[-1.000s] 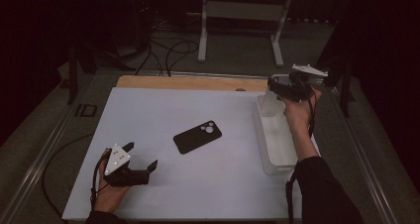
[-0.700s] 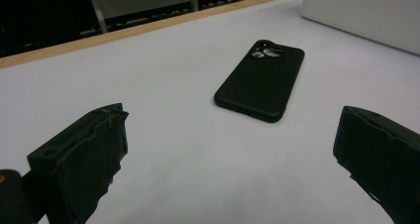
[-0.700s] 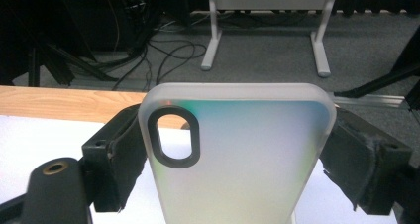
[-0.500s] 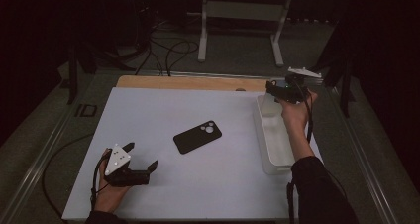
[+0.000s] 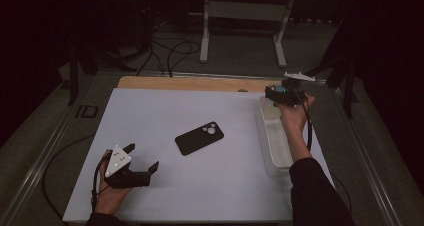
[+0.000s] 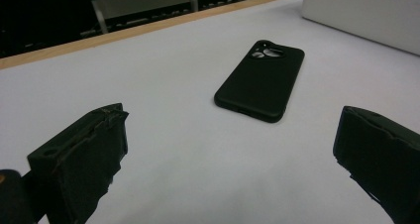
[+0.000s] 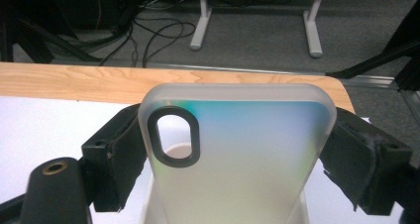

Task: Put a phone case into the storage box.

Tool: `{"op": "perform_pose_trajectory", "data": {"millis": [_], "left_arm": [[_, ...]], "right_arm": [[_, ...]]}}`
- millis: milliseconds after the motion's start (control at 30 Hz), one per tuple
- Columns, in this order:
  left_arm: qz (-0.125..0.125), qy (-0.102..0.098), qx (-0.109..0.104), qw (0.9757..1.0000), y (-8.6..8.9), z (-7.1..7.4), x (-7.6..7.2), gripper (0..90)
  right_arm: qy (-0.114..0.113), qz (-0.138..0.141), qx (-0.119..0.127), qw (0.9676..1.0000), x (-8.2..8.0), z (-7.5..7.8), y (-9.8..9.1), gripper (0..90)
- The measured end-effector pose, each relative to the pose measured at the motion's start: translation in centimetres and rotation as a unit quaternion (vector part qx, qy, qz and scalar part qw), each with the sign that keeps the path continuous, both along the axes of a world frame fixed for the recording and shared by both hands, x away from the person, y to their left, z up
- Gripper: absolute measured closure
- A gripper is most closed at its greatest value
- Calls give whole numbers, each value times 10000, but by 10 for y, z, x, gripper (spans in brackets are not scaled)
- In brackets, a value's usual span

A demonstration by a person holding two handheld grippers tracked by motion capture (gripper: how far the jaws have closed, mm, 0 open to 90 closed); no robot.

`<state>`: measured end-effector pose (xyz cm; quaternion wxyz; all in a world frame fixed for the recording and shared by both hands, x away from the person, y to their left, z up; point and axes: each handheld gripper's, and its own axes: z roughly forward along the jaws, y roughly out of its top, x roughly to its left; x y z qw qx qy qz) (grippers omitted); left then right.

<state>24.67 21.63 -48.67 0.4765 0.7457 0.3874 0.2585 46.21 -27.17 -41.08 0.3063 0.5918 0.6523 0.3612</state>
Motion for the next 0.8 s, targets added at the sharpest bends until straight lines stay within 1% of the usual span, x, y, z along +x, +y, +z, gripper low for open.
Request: {"op": "perform_pose_trajectory", "data": {"millis": [167,200,367,500,733,800], "left_arm": [[-9,-6,7,10000,0,0,0,9],[-5,-3,-1,10000,0,0,0,9],[-12,-3,10,10000,0,0,0,9],[-19,0,13,10000,0,0,0,9],[-18,-2,3,10000,0,0,0,9],[-25,-2,10,10000,0,0,0,9]], "right_arm": [[92,-33,11,10000,4,-6,3,165],[139,-51,-30,9999,5,-10,5,165],[188,-74,-38,9998,7,-13,5,165],[255,-115,10,9996,10,-16,4,165],[369,-141,-84,9992,14,-22,7,164],[358,-143,-98,9992,15,-23,8,163]]}}
